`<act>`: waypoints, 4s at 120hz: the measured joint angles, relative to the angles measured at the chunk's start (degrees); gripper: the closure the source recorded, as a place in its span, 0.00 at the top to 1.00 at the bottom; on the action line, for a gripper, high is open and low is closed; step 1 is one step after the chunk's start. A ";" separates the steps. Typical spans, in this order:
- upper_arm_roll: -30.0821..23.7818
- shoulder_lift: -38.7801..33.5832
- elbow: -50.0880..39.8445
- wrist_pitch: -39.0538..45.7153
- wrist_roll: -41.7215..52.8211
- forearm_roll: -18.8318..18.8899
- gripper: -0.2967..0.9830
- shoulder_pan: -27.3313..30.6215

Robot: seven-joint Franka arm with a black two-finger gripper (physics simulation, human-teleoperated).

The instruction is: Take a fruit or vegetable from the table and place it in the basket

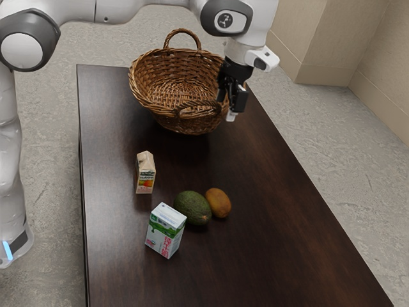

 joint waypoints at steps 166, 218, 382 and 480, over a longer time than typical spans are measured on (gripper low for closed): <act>-17.97 8.47 30.67 -6.71 18.00 -2.45 0.77 0.90; -21.48 5.37 8.63 -1.06 44.35 2.95 0.77 1.48; -17.96 2.79 -19.30 20.10 65.62 0.24 0.77 1.32; -17.54 6.27 -19.04 20.93 66.87 0.40 0.77 2.42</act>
